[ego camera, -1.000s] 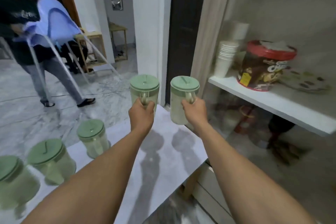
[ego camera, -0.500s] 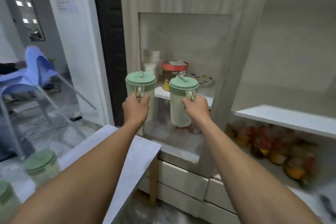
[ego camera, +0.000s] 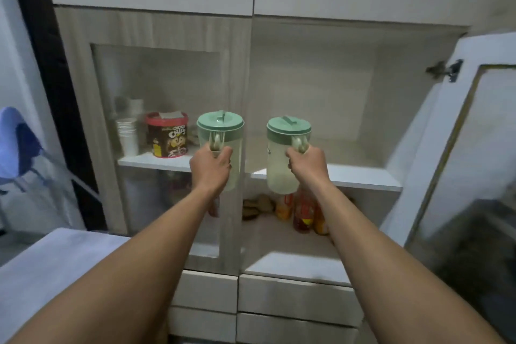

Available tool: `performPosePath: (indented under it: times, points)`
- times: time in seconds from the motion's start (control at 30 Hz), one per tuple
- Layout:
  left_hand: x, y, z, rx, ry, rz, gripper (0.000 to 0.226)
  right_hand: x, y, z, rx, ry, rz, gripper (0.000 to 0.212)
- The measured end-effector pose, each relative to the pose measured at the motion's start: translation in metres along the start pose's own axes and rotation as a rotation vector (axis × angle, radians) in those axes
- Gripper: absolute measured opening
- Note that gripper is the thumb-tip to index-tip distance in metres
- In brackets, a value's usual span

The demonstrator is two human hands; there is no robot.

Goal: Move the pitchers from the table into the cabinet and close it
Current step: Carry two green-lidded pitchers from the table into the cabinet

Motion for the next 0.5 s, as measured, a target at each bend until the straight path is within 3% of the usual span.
performPosePath:
  times: [0.5]
  points:
    - [-0.012,0.183,0.063,0.193,0.055,-0.26,0.022,-0.04,-0.163,0.052,0.016,0.051,0.183,0.011]
Point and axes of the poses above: each hand's wrist, its own x-axis away from the middle knuckle, its own y-axis out of the palm, z = x × y, the point moved 4 cm from there along -x, towards the middle knuckle, and after that the axes turned 9 degrees about -z, right-handed, at the moved point
